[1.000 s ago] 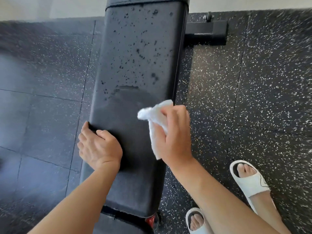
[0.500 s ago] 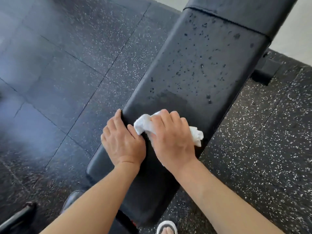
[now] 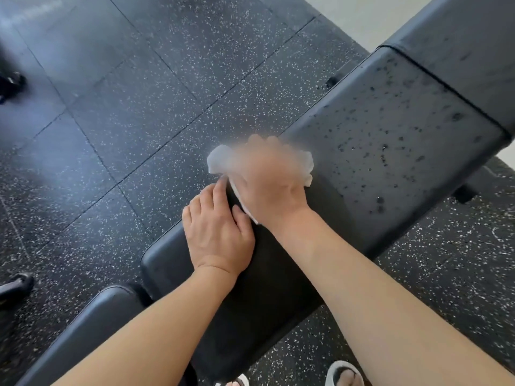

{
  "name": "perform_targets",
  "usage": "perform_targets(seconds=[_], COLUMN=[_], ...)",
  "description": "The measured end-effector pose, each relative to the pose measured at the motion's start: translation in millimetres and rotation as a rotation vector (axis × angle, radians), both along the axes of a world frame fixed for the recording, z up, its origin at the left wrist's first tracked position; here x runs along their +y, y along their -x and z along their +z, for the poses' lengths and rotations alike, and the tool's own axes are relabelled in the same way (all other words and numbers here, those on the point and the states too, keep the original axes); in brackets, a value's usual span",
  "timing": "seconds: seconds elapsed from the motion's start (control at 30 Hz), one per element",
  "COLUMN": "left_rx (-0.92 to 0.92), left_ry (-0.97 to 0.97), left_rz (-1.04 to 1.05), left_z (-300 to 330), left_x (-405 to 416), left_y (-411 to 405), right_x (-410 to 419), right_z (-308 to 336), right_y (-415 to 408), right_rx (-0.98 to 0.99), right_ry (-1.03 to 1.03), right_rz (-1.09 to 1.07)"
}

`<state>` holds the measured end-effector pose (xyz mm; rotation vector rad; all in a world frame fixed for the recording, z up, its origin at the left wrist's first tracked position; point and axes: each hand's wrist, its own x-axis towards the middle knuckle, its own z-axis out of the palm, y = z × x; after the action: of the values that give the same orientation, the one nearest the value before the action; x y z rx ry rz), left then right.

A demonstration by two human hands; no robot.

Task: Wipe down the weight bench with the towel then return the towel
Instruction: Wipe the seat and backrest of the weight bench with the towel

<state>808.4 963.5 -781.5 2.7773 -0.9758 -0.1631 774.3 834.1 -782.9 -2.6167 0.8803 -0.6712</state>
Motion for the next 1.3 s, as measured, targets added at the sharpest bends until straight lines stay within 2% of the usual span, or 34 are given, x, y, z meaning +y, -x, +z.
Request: perform_targets(seconds=[0.1, 0.23, 0.33, 0.47, 0.6, 0.67, 0.8, 0.93, 1.07, 1.17, 1.23, 1.3], left_rx=[0.008, -0.001, -0.005, -0.026, -0.03, -0.03, -0.018, -0.007, -0.006, 0.016, 0.049, 0.101], left_ry=[0.001, 0.005, -0.009, -0.01, -0.002, -0.005, 0.0, 0.023, 0.037, 0.035, 0.056, 0.11], left_rz=[0.01, 0.007, 0.009, 0.004, 0.015, 0.015, 0.011, 0.006, 0.008, 0.009, -0.008, -0.043], left_z=[1, 2, 1, 1, 1, 1, 0, 1, -2, -1, 0, 1], left_x=[1, 1, 1, 2, 1, 1, 2, 1, 3, 4, 7, 10], left_y=[1, 2, 1, 1, 2, 2, 1, 1, 0, 0, -1, -4], right_x=[25, 30, 8, -45, -63, -56, -23, -1, -20, -50, -48, -30], right_z=[10, 10, 4, -4, 4, 4, 0, 1, -3, -5, -4, -5], right_y=[70, 123, 94, 15, -31, -25, 24, 64, 60, 46, 35, 23], right_rx=[0.01, 0.085, 0.044, 0.059, 0.228, 0.212, 0.041, 0.018, 0.029, 0.022, 0.059, 0.099], right_ry=[-0.061, -0.014, 0.05, 0.069, 0.044, 0.061, 0.048, 0.036, 0.097, 0.027, -0.008, -0.009], right_rz=[0.037, 0.147, 0.147, -0.004, -0.031, -0.031, -0.014, 0.09, 0.223, 0.057, -0.135, -0.221])
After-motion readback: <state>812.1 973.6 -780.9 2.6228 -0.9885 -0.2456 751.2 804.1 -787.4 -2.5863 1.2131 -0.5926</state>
